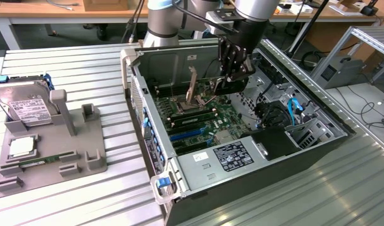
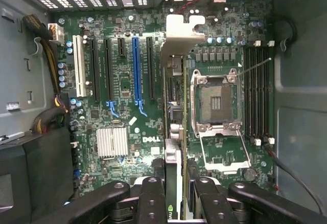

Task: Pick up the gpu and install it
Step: 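Insert the gpu into the slot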

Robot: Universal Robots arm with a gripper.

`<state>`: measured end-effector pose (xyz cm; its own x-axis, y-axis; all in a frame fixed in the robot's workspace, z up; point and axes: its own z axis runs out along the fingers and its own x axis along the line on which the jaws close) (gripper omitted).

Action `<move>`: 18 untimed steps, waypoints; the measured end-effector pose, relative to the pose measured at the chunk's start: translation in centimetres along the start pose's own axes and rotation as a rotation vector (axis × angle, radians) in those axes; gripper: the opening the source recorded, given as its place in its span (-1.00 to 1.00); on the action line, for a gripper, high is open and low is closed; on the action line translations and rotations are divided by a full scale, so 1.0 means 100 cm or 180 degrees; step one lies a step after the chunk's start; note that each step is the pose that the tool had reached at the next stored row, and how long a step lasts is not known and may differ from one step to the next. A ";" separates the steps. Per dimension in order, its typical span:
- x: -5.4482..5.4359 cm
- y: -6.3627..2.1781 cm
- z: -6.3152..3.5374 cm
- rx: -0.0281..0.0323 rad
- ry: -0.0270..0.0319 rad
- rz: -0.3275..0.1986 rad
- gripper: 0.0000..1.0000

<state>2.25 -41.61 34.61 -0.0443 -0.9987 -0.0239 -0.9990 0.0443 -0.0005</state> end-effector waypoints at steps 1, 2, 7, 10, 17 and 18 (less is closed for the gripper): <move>0.000 0.0000 0.0004 0.0000 0.0001 0.0000 -0.47; 0.000 0.0000 0.0007 0.0000 0.0002 0.0000 -0.47; 0.000 0.0000 0.0028 0.0001 0.0012 0.0000 -0.47; 0.000 0.0002 0.0049 0.0001 0.0012 0.0000 -0.47; 0.002 0.0129 0.0074 0.0001 0.0012 0.0000 -0.47; 0.002 0.0162 0.0075 0.0001 0.0013 0.0000 -0.47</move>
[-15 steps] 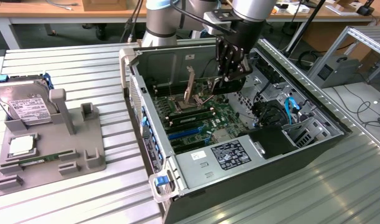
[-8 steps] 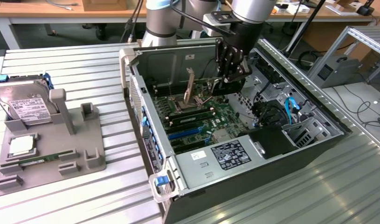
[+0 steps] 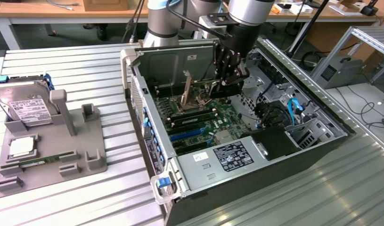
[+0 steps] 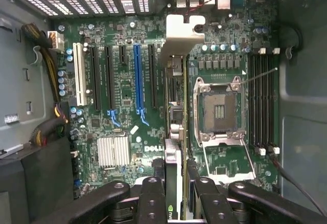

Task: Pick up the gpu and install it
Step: 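Insert the gpu into the slot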

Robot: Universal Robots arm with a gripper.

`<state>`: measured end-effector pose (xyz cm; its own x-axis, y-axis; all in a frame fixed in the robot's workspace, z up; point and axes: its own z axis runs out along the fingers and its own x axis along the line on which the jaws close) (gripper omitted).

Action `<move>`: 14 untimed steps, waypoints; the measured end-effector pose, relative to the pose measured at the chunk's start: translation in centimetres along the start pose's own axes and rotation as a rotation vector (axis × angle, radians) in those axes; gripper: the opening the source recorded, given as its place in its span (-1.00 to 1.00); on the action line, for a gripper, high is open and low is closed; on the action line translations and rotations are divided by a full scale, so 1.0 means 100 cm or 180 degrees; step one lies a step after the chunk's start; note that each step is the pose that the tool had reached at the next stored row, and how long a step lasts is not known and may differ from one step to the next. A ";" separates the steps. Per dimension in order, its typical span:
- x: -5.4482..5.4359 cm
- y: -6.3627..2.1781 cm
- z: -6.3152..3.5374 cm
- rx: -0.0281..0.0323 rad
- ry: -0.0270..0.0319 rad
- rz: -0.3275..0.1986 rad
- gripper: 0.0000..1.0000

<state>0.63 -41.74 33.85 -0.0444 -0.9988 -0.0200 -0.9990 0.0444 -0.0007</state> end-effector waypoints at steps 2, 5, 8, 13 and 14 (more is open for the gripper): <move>0.000 0.0043 0.0002 0.0000 0.0000 0.0000 -0.47; 0.001 0.0112 0.0007 0.0000 0.0000 0.0000 -0.47; 0.001 0.0133 0.0014 0.0000 0.0000 0.0000 -0.47; 0.001 0.0215 0.0032 0.0000 0.0000 0.0000 -0.47; 0.002 0.0224 0.0037 0.0000 0.0000 0.0000 -0.47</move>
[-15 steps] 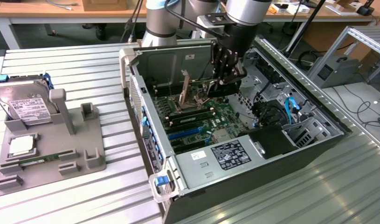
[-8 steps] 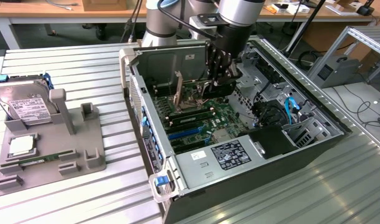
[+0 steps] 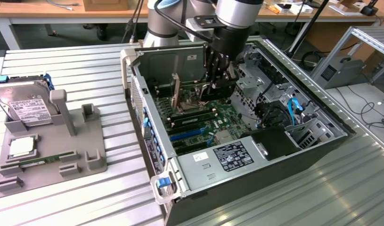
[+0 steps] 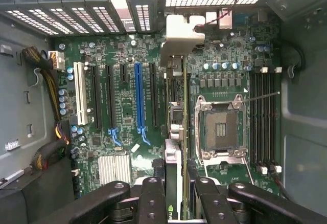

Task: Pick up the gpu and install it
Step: 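Insert the gpu into the slot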

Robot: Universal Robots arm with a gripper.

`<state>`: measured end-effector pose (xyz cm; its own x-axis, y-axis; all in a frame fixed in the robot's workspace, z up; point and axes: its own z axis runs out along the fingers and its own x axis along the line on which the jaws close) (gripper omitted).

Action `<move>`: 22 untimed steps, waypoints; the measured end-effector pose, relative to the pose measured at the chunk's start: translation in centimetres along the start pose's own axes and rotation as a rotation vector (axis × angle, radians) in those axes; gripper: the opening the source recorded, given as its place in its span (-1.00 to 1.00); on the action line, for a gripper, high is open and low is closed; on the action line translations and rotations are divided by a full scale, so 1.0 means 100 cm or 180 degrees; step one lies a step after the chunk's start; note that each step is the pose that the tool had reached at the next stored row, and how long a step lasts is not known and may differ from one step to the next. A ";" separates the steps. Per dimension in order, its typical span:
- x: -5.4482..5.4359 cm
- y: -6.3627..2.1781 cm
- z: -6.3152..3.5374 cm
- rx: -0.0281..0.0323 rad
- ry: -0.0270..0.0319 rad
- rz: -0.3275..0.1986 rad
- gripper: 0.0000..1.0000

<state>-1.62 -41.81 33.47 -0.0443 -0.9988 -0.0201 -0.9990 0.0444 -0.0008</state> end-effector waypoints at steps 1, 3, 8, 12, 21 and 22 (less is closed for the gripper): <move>0.001 0.0006 0.0004 0.0000 0.0000 -0.0001 -0.47; 0.004 0.0011 0.0010 0.0000 0.0000 0.0000 -0.47; 0.010 0.0018 0.0030 0.0000 0.0000 0.0000 -0.47; 0.013 0.0023 0.0051 0.0000 0.0000 0.0000 -0.47; 0.016 0.0023 0.0092 0.0000 0.0000 0.0000 -0.47; 0.016 0.0023 0.0097 0.0000 0.0000 0.0000 -0.47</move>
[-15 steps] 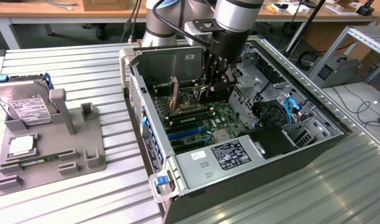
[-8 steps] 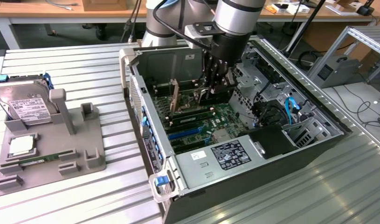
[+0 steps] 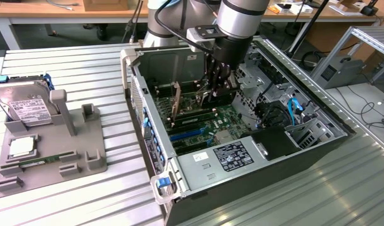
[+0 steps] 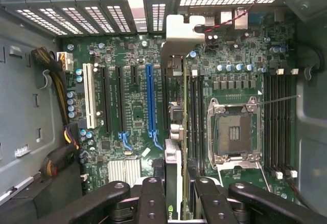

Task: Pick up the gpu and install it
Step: 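Insert the gpu into the slot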

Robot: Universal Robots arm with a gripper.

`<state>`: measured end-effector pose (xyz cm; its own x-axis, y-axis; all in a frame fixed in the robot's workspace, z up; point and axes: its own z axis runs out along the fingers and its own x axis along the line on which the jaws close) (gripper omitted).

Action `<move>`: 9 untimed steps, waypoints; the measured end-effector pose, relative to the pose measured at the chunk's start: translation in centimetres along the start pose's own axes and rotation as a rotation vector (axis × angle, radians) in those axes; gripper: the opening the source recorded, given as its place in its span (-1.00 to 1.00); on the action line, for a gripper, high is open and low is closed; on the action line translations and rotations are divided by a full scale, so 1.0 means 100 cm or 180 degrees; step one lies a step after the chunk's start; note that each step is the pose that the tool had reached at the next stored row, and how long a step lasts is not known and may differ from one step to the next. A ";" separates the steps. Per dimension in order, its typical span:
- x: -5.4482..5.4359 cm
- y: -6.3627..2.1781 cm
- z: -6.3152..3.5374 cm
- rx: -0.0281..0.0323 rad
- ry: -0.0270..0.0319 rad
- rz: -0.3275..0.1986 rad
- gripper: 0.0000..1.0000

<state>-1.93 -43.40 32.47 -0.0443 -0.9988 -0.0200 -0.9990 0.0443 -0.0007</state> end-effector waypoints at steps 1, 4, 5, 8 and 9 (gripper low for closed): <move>0.000 0.0000 0.0004 0.0000 0.0000 0.0000 -0.47; 0.000 0.0000 0.0015 0.0000 0.0000 0.0000 -0.47; 0.001 0.0000 0.0019 0.0000 0.0000 0.0000 -0.47; 0.001 0.0001 0.0036 0.0000 0.0000 0.0000 -0.47; 0.001 0.0001 0.0041 0.0000 0.0000 -0.0001 -0.47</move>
<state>-1.94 -43.49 32.07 -0.0441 -0.9988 -0.0201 -0.9990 0.0441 -0.0007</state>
